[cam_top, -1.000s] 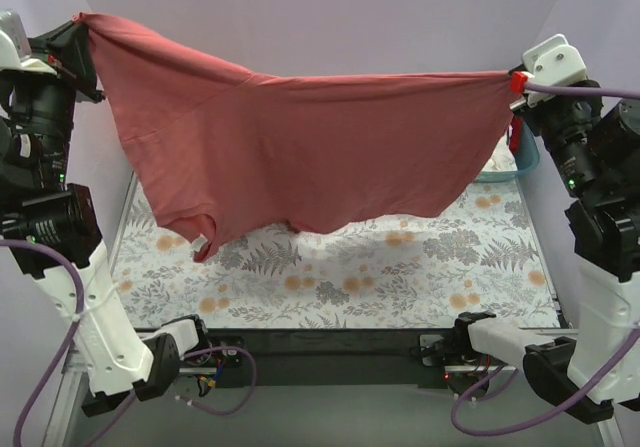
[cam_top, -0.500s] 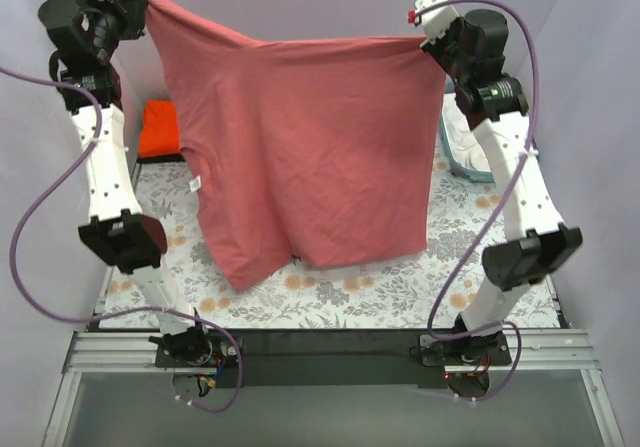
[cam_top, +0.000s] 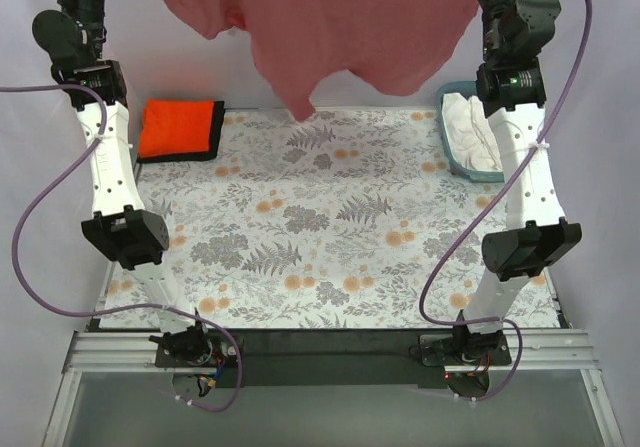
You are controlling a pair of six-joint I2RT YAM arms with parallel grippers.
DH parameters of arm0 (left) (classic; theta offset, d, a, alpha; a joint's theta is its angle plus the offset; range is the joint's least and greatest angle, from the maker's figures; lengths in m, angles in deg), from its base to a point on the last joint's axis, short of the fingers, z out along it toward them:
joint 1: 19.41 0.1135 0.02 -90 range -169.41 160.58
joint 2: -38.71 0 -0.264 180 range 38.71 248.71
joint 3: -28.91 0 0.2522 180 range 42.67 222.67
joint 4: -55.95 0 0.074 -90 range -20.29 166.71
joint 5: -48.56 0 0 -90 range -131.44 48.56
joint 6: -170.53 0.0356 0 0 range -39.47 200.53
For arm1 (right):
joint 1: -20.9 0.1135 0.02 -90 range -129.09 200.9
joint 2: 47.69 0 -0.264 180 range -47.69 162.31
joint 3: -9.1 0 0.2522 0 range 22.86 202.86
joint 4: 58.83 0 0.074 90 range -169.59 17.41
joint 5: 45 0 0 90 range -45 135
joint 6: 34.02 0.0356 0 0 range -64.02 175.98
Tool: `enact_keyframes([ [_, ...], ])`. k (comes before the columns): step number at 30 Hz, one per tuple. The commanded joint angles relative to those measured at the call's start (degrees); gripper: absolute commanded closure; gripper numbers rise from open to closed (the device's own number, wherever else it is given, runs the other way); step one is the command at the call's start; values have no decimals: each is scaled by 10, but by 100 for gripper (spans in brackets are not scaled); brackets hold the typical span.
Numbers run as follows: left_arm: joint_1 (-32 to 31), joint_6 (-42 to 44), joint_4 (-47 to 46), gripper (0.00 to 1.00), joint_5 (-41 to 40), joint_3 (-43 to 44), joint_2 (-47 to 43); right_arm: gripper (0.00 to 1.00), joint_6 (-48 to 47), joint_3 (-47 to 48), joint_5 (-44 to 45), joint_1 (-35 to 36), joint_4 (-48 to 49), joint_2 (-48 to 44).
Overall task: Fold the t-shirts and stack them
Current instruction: Flatten the tshirt out
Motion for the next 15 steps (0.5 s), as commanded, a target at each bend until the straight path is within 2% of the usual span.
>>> enact_keyframes([
  [1,9,-11,-64,100,-14,-47,-13,99,27,-58,-7,-27,92,-15],
  [2,9,-10,-80,100,4,-126,-19,99,28,-90,-14,-28,114,-21],
  [6,7,13,-120,100,44,-321,-60,99,26,-261,-107,-29,139,-25],
  [7,7,28,-145,100,51,-360,-67,99,21,-286,-154,-29,140,-26],
  [9,7,55,-162,100,79,-467,-85,99,21,-329,-182,-29,140,-21],
  [12,7,95,-161,100,88,-570,-107,99,12,-387,-208,-29,140,-15],
  [15,8,135,-147,100,96,-613,-117,99,-4,-424,-208,-28,139,-15],
])
